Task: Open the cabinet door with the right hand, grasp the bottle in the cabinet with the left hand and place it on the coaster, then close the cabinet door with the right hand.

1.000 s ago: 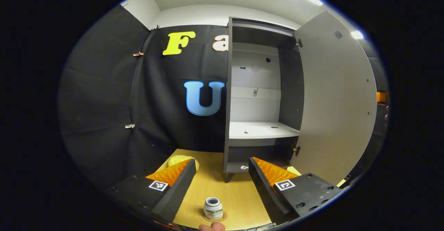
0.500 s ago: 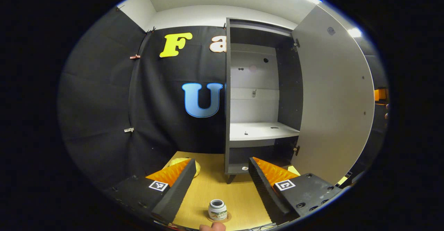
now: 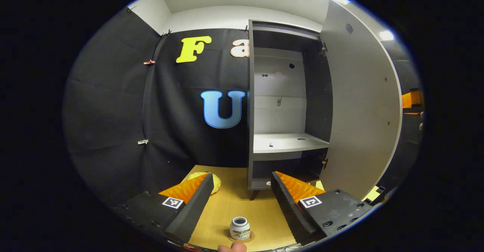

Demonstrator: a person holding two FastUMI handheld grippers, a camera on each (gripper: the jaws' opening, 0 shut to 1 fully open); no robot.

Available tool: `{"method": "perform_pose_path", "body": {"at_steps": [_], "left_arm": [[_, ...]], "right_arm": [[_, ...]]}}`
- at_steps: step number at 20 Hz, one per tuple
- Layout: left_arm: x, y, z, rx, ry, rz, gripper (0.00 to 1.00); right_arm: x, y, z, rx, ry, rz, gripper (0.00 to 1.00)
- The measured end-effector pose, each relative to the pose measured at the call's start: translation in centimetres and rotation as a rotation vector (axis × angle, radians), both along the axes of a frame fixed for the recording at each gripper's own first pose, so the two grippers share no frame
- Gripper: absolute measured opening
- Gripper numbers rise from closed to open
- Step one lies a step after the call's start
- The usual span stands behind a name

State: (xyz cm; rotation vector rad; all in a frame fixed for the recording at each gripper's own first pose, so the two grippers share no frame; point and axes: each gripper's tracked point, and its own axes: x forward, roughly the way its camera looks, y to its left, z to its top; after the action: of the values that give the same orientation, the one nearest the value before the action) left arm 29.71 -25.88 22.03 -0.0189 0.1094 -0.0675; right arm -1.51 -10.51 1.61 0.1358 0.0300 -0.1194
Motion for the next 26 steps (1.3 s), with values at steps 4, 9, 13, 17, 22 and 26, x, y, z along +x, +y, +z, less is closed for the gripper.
{"method": "perform_pose_path", "body": {"at_steps": [4,9,13,17,22,26], "left_arm": [[-0.3,0.3,0.2,-0.007,-0.003,0.001,0.96],[-0.8,0.5,0.5,-0.003,-0.007,0.009,0.96],[-0.9,0.8,0.7,0.0,-0.01,0.013,0.96],[-0.9,1.1,0.9,0.002,-0.014,0.018,0.96],[-0.8,1.3,1.1,-0.001,-0.018,0.022,0.96],[-0.9,1.0,1.0,-0.004,-0.015,0.018,0.96]], "right_arm": [[1.1,3.2,-0.3,0.02,-0.002,0.067,0.9],[2.4,6.9,-0.9,0.022,-0.003,0.149,0.9],[3.6,9.9,-2.1,0.025,0.014,0.212,0.9],[4.0,12.6,-2.6,0.057,0.011,0.273,0.9],[4.0,13.0,-2.5,-0.011,-0.005,0.278,0.91],[3.6,12.4,-2.8,-0.025,-0.01,0.264,0.95]]}}
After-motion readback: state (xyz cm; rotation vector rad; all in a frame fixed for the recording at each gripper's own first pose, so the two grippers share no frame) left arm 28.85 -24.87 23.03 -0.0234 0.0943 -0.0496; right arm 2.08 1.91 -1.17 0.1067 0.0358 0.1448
